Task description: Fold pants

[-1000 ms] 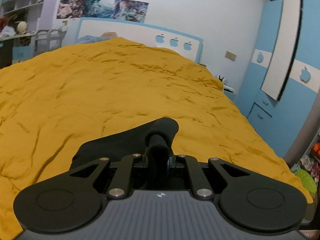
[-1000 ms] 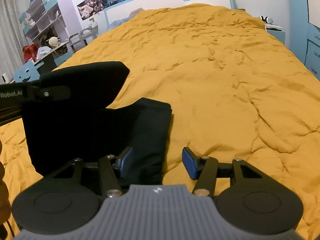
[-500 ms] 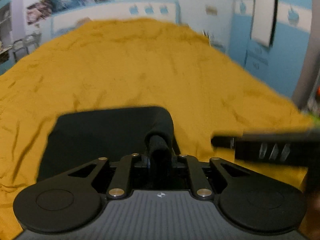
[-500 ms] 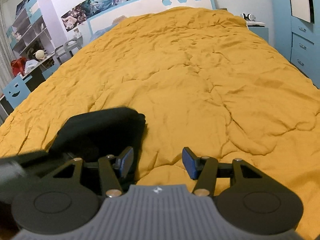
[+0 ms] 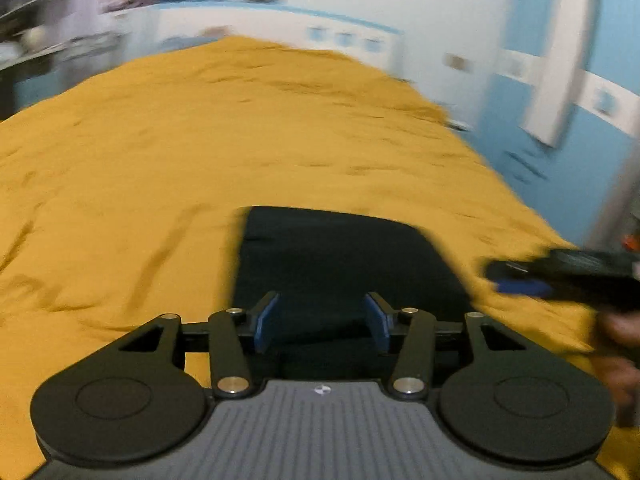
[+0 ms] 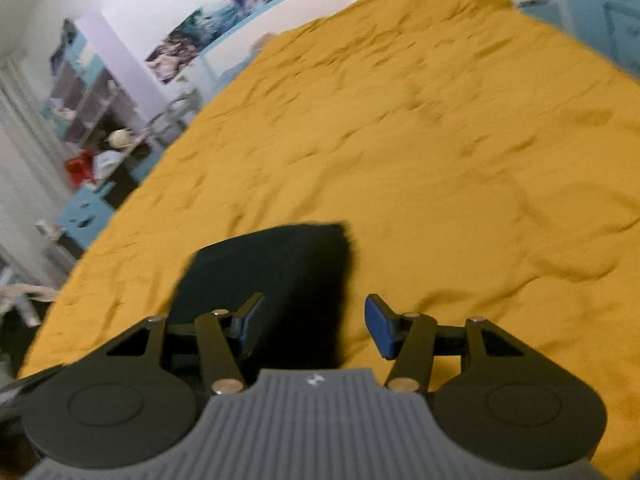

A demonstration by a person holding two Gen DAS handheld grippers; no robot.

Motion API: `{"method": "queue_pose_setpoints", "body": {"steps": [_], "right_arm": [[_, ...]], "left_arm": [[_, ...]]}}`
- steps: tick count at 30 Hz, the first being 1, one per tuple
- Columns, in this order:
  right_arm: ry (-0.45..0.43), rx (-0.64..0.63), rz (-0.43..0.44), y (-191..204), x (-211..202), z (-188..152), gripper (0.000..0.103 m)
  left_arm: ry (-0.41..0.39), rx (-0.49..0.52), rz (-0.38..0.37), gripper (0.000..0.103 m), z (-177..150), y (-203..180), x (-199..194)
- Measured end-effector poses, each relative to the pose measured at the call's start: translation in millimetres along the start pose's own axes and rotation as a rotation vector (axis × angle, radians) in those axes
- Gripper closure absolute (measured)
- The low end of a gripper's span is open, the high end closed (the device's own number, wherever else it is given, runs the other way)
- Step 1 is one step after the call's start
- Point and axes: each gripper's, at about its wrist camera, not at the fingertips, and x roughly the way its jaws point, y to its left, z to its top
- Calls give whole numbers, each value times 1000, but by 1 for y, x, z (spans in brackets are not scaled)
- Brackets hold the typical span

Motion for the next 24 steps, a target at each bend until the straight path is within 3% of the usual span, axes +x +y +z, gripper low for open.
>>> {"method": "queue_pose_setpoints", "body": {"steps": [3,9,11,13,14,16,18,19,21,22,24], "right_arm": [[48,32,76,6,13,-6,51],[115,36,95,15,35,-18,52],[120,55,100,12,38,-19,61],[119,89,112,6,40,-18,84],[120,97,125,4,40,-17,86],[85,85,188,5,31,-14,90],[35,67,296,5,18,-8,90],[34,53,298,3,18,-6,90],[107,36,168,-7,30,-10,87],[165,-19,74,-8,38,-14,73],[186,-104,-16,-3,41,-19,67]], "left_arm": [[33,-110,37,47,2,35,19],[127,-247,-47,46,0,53,53],[136,-257,-28,45,-4,55,58],[140,-289,-45,47,-8,55,58],[141,-298,-57,50,-8,52,59],[102,-298,-81,70,-6,52,53],[73,-303,-120,71,-10,55,45],[89,-304,-124,71,-14,57,48],[180,-258,-113,71,-23,53,58],[206,-214,-101,71,-25,49,61],[212,-120,-72,71,-24,37,59]]}}
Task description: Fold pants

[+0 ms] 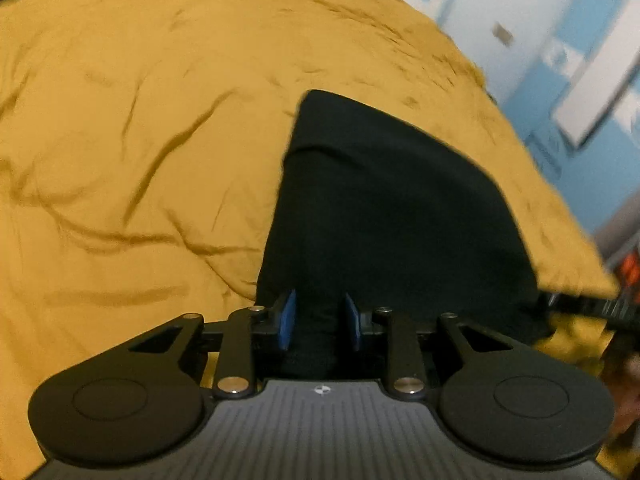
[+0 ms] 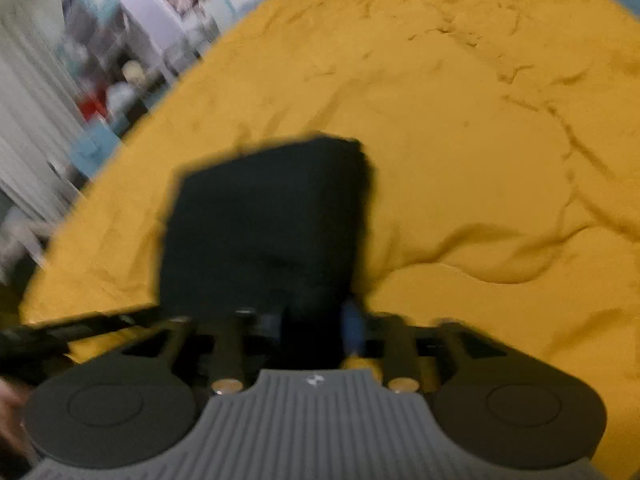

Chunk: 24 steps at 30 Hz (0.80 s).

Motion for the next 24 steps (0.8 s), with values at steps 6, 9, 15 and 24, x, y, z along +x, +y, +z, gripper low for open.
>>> {"method": "queue_pose_setpoints", "body": {"steps": [6,9,15,24], "right_arm": [[-104,-189,-123,36,-20,4,63],[-200,-305,-61,62,-23,-2,67],[133,-459,-84,70,2,-22,72],[-130,-196,88,34,-33,7,73]], "left_arm": [[107,107,-11,71,0,-11,-11],[146,158,-20,70,-8,-13,-9],[117,179,-31,69,3,-11,-29],[-76,65,-58,43,79,13,-27]]}}
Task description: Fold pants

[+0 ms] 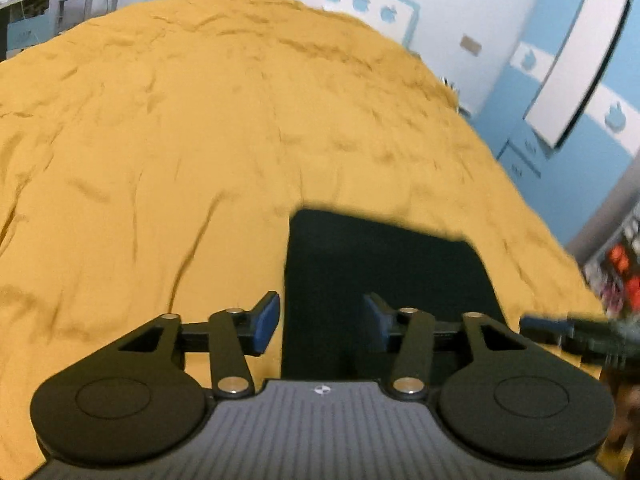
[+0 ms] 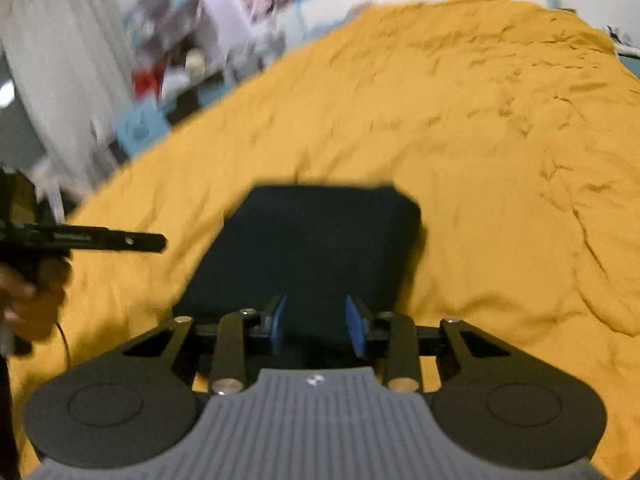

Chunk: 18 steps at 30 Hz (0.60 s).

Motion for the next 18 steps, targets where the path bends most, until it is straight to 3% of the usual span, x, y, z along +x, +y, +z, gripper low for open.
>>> {"method": "queue_pose_setpoints", "body": {"steps": [4,8,11,14,15,18], "right_arm": [[-33,-10,-63,9,26,0,73],[-55,-105,-31,31,42,-7,73],[-79,-206,-2,61,60,-12,73],[-91,-263,21,88,83,-17,73],[-76,-277,21,95,93,-21,73],[42,-343,-27,110,123,-36,73]], "left_arm": [[67,1,-3,43,29,8,49],[188,-15,-72,44,41,12,93],[237,-27,-85,46,45,17,108],[267,-54,-117,67,47,20,114],[275,-55,-114,82,49,21,114],[292,-70,-139,93,55,26,117]]}}
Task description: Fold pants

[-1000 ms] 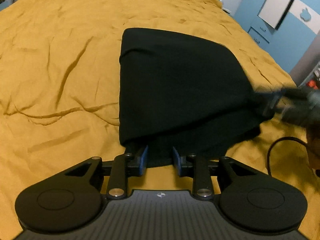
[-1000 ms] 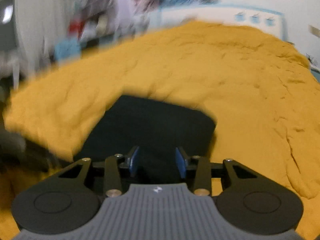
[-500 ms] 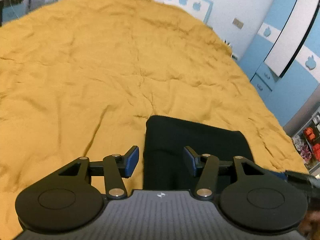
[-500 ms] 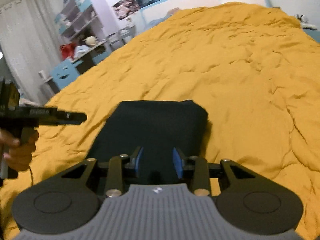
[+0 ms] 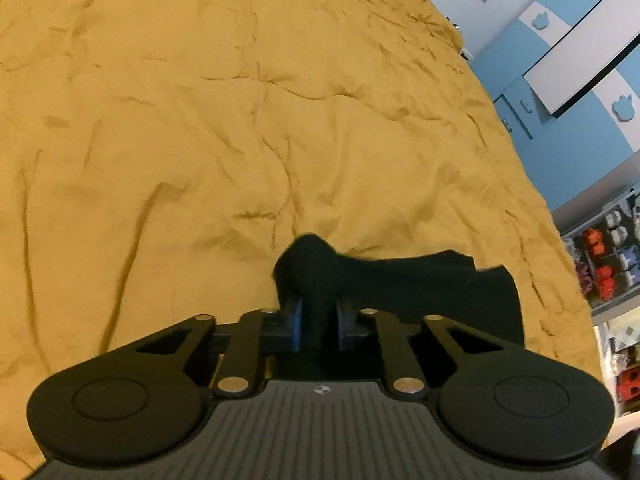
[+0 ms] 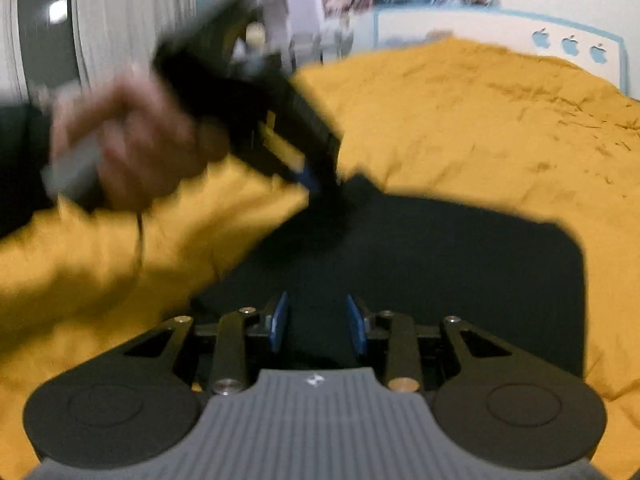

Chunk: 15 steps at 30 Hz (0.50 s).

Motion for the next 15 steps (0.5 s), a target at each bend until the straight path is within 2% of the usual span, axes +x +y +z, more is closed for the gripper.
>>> {"method": "queue_pose_setpoints", "body": {"steps": [3,4,5,6,8,11,12,15], "right_arm": [[107,77,52,-9,5,5,73],[115,92,68,-12,4,7,73],[110,96,76,-15,4,6,73],[101,97,80,-15,4,6,73],[72,80,85,-12,-3,3,73],[27,158,147,-27,-22,9,73],[-3,189,141,-34,-32,11,73],[-72,199,34,-57,-59,14,73]], "left_arm": [[-41,-99,1,96,16,10,4],[-94,-165,30,103,23,16,3],[-151,-218,84,103,28,21,1],[-179,-237,131,103,32,22,-1],[-201,-226,147,103,33,21,-10],[-263,-146,121,92,11,11,-39],[-278,-127,112,82,2,9,-47],[-280,-120,21,72,-38,8,-67]]}}
